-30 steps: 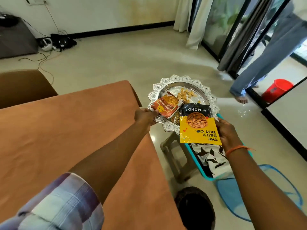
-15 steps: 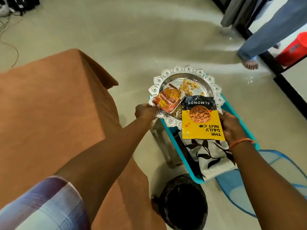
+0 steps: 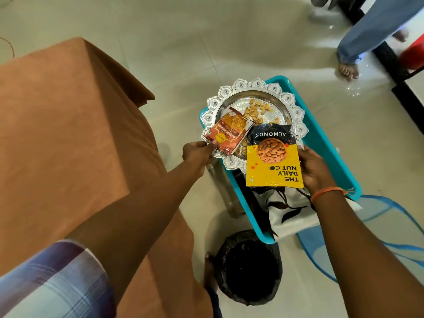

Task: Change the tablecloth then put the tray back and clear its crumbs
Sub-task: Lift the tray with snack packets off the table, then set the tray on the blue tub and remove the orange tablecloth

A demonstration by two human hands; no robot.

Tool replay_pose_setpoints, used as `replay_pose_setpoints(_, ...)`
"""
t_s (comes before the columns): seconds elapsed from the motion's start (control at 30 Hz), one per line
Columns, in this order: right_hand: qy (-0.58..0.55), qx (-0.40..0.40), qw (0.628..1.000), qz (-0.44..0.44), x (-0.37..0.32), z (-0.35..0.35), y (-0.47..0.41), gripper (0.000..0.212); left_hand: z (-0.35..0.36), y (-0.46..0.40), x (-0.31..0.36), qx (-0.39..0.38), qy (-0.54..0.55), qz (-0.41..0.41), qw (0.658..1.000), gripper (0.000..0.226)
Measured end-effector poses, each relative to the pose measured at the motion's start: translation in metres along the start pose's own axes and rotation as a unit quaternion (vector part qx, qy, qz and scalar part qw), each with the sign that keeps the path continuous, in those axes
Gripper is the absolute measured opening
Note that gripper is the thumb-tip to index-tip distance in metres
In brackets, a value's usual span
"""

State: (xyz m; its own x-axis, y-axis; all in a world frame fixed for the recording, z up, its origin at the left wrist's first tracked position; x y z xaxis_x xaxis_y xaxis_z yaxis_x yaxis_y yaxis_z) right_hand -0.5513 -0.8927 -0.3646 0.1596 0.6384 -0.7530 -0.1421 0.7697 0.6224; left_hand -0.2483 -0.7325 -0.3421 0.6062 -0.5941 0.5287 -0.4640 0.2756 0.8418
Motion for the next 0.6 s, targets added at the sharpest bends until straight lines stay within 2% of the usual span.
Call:
replay_pose_setpoints(0.07, 0.027, 0.051, 0.998, -0.001, -0.007, -0.011, 0.007, 0.024, -0.012, 0.006, 0.0, 0.022, -0.033, -0.006, 0.999, 0.065)
replay_pose_setpoints(0.13, 0.074, 0.124, 0.988, -0.045, -0.026, -0.02, 0.028, 0.022, -0.027, 0.026, 0.002, 0.044, -0.087, 0.015, 0.995, 0.075)
replay_pose_setpoints(0.2, 0.116, 0.185, 0.97, -0.107, -0.047, -0.019, 0.061, 0.028, -0.039, 0.055, 0.005, 0.039, -0.138, 0.055, 0.988, 0.075)
replay_pose_setpoints(0.3, 0.167, 0.221, 0.946, -0.17, -0.057, 0.004, 0.122, 0.03, -0.06, 0.11, 0.013, 0.036, -0.228, 0.165, 0.959, 0.065)
replay_pose_setpoints(0.37, 0.237, 0.23, 0.92, -0.213, -0.062, 0.026, 0.173, 0.031, -0.078, 0.159, 0.02, 0.036, -0.286, 0.272, 0.918, 0.055)
replay_pose_setpoints(0.47, 0.343, 0.232, 0.874, -0.255, -0.059, 0.05, 0.238, 0.04, -0.109, 0.234, 0.012, 0.06, -0.416, 0.418, 0.805, 0.05)
replay_pose_setpoints(0.53, 0.368, 0.189, 0.873, -0.259, -0.04, 0.069, 0.271, 0.042, -0.146, 0.26, -0.019, 0.087, -0.482, 0.427, 0.76, 0.055)
replay_pose_setpoints(0.6, 0.397, 0.079, 0.885, -0.23, -0.002, 0.095, 0.294, 0.051, -0.192, 0.26, -0.066, 0.134, -0.541, 0.364, 0.746, 0.067)
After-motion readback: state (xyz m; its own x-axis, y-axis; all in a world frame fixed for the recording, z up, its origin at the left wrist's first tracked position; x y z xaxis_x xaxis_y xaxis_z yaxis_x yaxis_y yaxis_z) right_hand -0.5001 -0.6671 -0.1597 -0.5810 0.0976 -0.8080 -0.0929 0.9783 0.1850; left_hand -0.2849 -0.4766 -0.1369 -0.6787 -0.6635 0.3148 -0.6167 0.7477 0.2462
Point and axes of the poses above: each hand's wrist, its own y-axis away from the middle knuckle, its own z-axis out of the palm, x = y × z, the point moved 10 cm from there along -y, towards the middle knuckle, and after that the axes turned 9 degrees about -z, right-handed, at the moved point
